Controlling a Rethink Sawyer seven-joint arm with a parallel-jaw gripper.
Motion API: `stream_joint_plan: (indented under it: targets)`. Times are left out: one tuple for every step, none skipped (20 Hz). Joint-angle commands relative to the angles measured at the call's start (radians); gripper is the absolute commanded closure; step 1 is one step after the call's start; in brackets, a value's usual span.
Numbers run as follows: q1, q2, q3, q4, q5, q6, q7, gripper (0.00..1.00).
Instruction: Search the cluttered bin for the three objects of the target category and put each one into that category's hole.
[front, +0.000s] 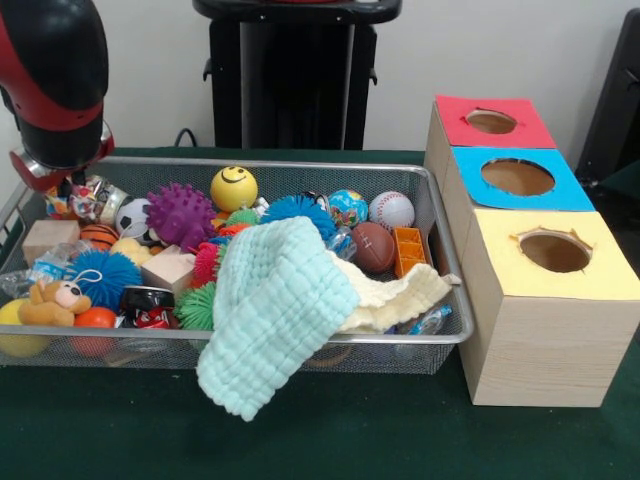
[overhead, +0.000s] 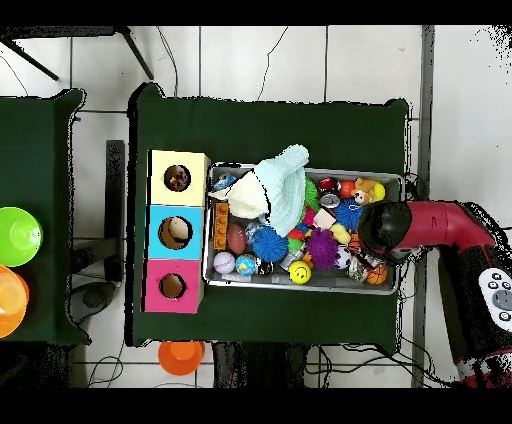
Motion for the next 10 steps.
stream_joint_plan:
  targets:
    - [-0.036, 0.043, 0.018, 0.036, -0.008, -0.063, -0.168, 1.00]
    - [-0.039, 0.031, 0.027, 0.046, 0.008, -0.069, -0.158, 1.00]
    - [-0.046, 0.018, 0.038, 0.057, 0.024, -0.082, -0.151, 1.00]
    - [-0.070, -0.010, 0.079, 0.083, 0.075, -0.125, -0.132, 1.00]
    - [-0.079, -0.028, 0.095, 0.094, 0.096, -0.141, -0.125, 1.00]
    - [-0.100, -0.058, 0.128, 0.114, 0.145, -0.152, -0.119, 1.00]
    - [-0.108, -0.073, 0.139, 0.123, 0.160, -0.168, -0.109, 1.00]
    - [-0.123, -0.089, 0.161, 0.140, 0.192, -0.191, -0.089, 1.00]
    - [-0.129, -0.098, 0.172, 0.148, 0.204, -0.211, -0.078, 1.00]
    - [-0.135, -0.107, 0.184, 0.165, 0.222, -0.233, -0.061, 1.00]
